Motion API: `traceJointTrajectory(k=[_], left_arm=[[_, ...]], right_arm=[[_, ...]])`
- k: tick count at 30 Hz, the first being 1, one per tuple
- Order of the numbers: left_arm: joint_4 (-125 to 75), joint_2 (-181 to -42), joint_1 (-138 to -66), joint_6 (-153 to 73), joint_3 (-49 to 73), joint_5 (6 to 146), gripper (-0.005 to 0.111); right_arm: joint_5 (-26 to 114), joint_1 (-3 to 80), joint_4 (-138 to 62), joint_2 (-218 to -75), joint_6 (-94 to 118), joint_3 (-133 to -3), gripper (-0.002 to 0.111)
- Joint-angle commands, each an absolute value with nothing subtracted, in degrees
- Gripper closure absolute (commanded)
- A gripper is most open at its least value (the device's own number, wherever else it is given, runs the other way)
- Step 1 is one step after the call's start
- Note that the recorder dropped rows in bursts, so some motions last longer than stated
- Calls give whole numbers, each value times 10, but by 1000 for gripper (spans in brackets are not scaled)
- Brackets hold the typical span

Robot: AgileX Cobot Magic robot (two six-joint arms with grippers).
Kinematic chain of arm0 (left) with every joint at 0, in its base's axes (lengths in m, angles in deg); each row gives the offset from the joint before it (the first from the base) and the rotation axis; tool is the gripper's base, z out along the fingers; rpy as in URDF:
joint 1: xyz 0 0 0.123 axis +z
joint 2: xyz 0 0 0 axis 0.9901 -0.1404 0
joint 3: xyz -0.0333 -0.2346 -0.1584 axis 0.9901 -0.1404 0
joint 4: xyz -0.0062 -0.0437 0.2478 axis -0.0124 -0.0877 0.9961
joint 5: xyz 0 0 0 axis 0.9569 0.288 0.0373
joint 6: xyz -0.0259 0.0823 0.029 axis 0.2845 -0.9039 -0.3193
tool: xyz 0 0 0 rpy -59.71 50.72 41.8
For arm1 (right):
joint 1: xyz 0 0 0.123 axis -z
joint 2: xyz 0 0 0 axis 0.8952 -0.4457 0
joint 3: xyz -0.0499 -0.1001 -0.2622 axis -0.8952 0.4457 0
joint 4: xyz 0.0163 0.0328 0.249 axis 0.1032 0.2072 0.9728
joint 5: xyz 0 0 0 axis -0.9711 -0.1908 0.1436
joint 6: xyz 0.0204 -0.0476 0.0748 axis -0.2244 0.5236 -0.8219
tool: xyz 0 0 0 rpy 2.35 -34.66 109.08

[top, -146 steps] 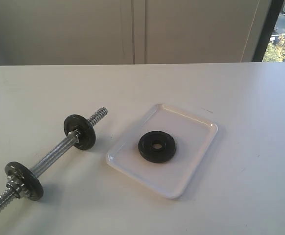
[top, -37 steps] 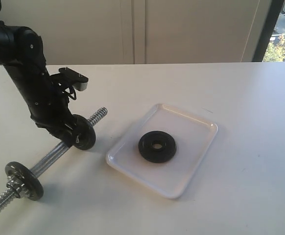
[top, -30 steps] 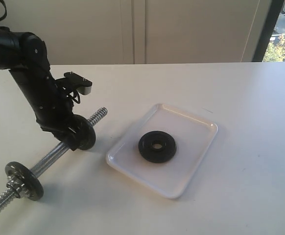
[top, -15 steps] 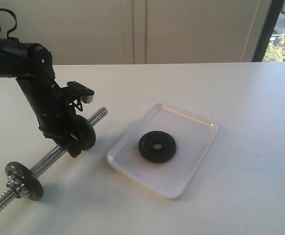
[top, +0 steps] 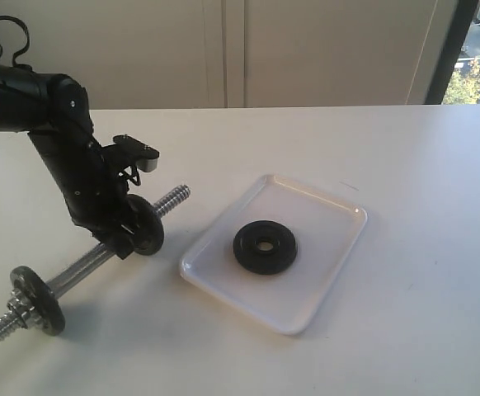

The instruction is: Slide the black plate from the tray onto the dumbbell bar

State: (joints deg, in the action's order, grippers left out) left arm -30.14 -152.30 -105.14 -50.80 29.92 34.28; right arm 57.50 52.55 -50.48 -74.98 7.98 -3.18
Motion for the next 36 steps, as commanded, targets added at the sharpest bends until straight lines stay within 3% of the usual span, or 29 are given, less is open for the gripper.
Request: traceJointTrajectory(k=[1, 22, 24, 31, 36], left_arm=[[-308, -1523, -1054, -527, 302, 341, 107], [-312, -1523, -1054, -557, 267, 375, 106], [-312, -1523, -1054, -557, 267, 375, 100], [-312, -1523, -1054, -557, 267, 373, 61], [-312, -1530, -1054, -557, 267, 372, 56]], right_arm=[[526, 522, -517, -747, 86, -31, 106], [370, 522, -488, -747, 79, -31, 106], [366, 522, -488, -747, 79, -31, 106], [303, 522, -486, -747, 44, -31, 106], [296, 522, -486, -747, 20, -31, 106]])
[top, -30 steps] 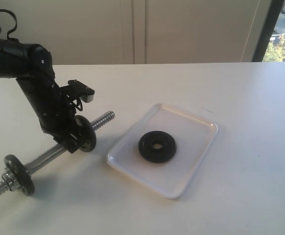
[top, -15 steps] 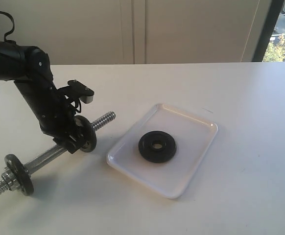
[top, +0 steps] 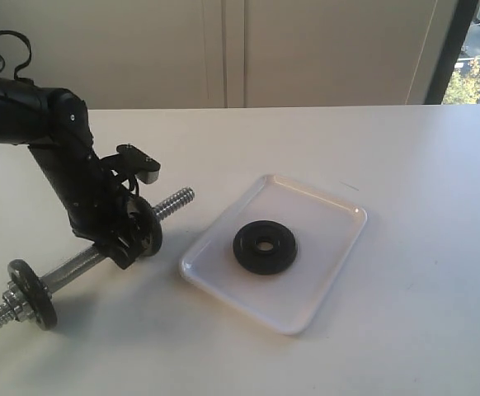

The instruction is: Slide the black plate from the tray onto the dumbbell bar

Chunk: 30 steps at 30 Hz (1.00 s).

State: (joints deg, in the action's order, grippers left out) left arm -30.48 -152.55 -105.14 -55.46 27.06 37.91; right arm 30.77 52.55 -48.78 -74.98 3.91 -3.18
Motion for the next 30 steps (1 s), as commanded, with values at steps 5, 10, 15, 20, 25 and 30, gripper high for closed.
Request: traceJointTrajectory(k=[5, 10, 15, 20, 25, 30], left_arm=[[-318, -1537, -1054, -555, 267, 382, 61], [-318, -1535, -1054, -555, 268, 385, 61], [-317, -1533, -1054, -555, 268, 385, 61], [-306, -1522, -1054, -555, 268, 386, 62], [-306, -1522, -1054, -545, 268, 388, 85], [-306, -1522, -1054, -551, 268, 384, 107]], right_arm=[[296, 522, -486, -747, 20, -31, 106], [296, 522, -485, -747, -15, -31, 106], [296, 522, -484, -747, -91, -31, 106], [295, 522, -480, -747, -147, -31, 106], [295, 522, -472, -747, -275, -31, 106], [298, 522, -472, -747, -296, -31, 106]])
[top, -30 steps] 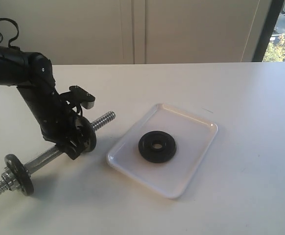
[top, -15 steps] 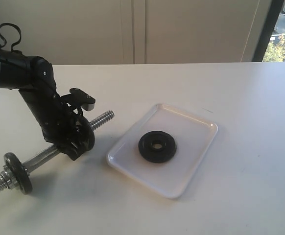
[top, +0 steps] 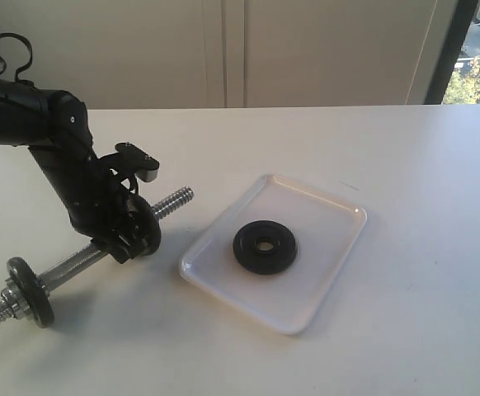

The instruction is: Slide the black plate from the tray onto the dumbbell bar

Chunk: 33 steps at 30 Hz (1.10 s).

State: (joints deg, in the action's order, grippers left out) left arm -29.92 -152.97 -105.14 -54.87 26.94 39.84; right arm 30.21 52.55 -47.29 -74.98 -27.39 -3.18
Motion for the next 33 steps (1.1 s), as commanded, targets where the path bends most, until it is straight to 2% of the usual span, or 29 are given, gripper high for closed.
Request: traceJointTrajectory(k=[1, 3, 8, 12, 18, 26, 33], left_arm=[[-306, -1522, -1054, -551, 268, 384, 107], [-305, -1522, -1054, -551, 268, 381, 107], [-303, -1513, -1054, -555, 268, 378, 107], [-303, -1498, -1054, -555, 268, 375, 107], [-303, -1477, -1054, -555, 268, 368, 107], [-304, -1463, -1054, -557, 268, 370, 107], [-310, -1450, -1054, -563, 268, 370, 107]], right_arm=[[302, 522, -472, -747, -297, -31, 106], [324, 522, -472, -747, -306, -31, 106], [497, 522, -472, -747, -317, -50, 108], [512, 522, -472, -782, -285, -86, 108], [597, 508, -405, -951, -163, -172, 108], [690, 470, -125, -1208, 252, -308, 108], [728, 468, -103, -1385, 358, -432, 105]])
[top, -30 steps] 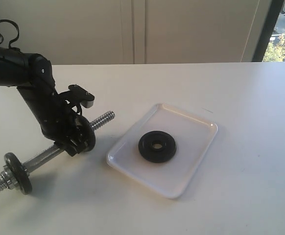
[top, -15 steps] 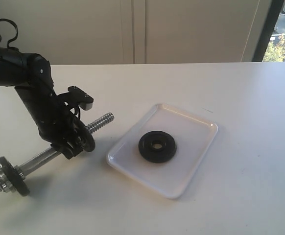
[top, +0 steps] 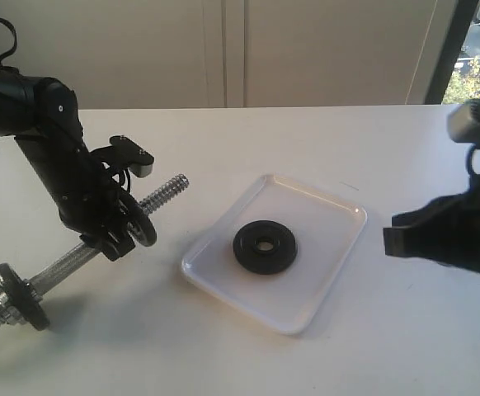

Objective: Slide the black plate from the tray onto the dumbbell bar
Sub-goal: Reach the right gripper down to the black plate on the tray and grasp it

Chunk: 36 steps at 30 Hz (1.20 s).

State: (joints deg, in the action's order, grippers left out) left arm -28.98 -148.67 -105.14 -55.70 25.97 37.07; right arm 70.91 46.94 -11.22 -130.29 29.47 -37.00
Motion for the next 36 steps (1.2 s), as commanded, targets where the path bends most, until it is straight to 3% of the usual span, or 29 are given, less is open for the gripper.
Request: traceJointTrajectory(k=[1, 14, 22, 28, 36], left_arm=[[-311, -1449, -1054, -564, 268, 370, 107], [-386, -1447, -1054, -649, 268, 363, 107], [-386, -1448, -1054, -649, 268, 360, 107], [-386, -1449, -1054, -649, 268, 361, 107], [-386, -1449, -1054, -649, 268, 361, 107]], right_arm=[[736, 466, -103, -1404, 369, -452, 102], [747, 419, -104, -1661, 526, -634, 40], [752, 394, -110, -1774, 567, -701, 30], [770, 377, -115, -1838, 547, -740, 16], [753, 353, -214, -1865, 569, -766, 9]])
